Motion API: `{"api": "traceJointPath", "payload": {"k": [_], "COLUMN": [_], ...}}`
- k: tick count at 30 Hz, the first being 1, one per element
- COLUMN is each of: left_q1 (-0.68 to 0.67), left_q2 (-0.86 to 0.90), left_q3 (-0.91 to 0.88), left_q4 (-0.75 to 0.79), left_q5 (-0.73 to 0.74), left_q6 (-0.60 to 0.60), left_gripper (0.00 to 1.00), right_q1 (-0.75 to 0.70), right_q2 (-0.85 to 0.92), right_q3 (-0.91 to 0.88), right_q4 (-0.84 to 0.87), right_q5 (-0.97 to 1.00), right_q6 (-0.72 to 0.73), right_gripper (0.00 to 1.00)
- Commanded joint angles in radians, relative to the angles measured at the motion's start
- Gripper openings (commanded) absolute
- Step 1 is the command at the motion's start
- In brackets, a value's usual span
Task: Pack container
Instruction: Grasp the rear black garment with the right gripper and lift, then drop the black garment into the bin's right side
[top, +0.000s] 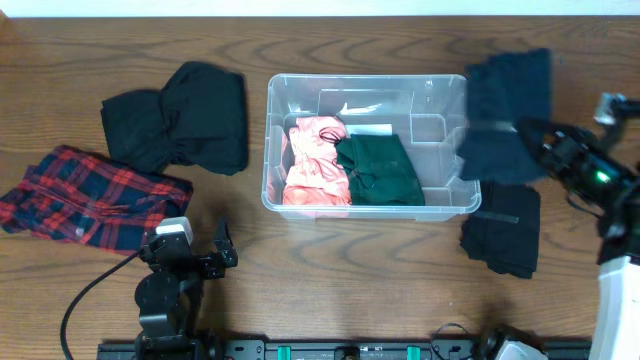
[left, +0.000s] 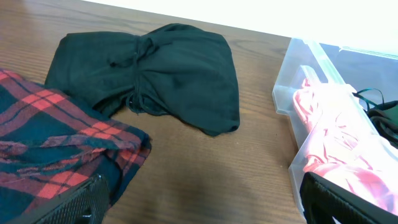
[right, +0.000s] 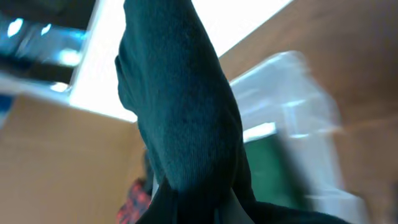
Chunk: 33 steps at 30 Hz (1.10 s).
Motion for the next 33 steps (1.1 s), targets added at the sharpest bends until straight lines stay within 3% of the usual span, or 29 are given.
{"api": "traceJointPath", "payload": {"k": [1,9,17,20,22,26,29,33], "left_q1": [-0.004,-0.004,-0.004,-0.004,-0.004,-0.004,-0.004,-0.004], "left_q2": [-0.006,-0.006,-0.006,-0.006,-0.006,-0.006,-0.006,-0.006], "left_q3": [-0.022,-0.022,-0.022,-0.022,-0.022,-0.022,-0.022,-0.022], "left_q4": [0.001,0.001,0.001,0.001,0.001,0.001,0.001,0.001], "left_q5": [0.007,0.007,0.007,0.007,0.007,0.007,0.007,0.007], "left_q6": [0.009,0.009,0.009,0.009,0.009,0.009,0.009,0.009], "left_gripper": [0.98,0.98,0.98,0.98,0.98,0.98,0.98,0.98], "right_q1": [0.143,0.413,0.509,0.509,0.506,0.491,0.432,0.264], "right_q2": [0.027,0.192,0.356,0.377,0.365,0.303,0.248,0.183], "right_q3": [0.012,0.012,0.012,0.012,0.018,0.068,0.119,0.158], "right_q4": [0.089,0.154,0.165,0.150,0.150,0.080,-0.029,-0.204], "right_q5": [0.082,0.418,0.554,0.549,0.522,0.533,0.546,0.546], "right_q6": [0.170,0.227,0.246,0.246,0.225,0.140,0.087,-0.012], "right_gripper": [0.01,0.01,0.03,0.45,0.57,0.90,0.99,0.99]}}
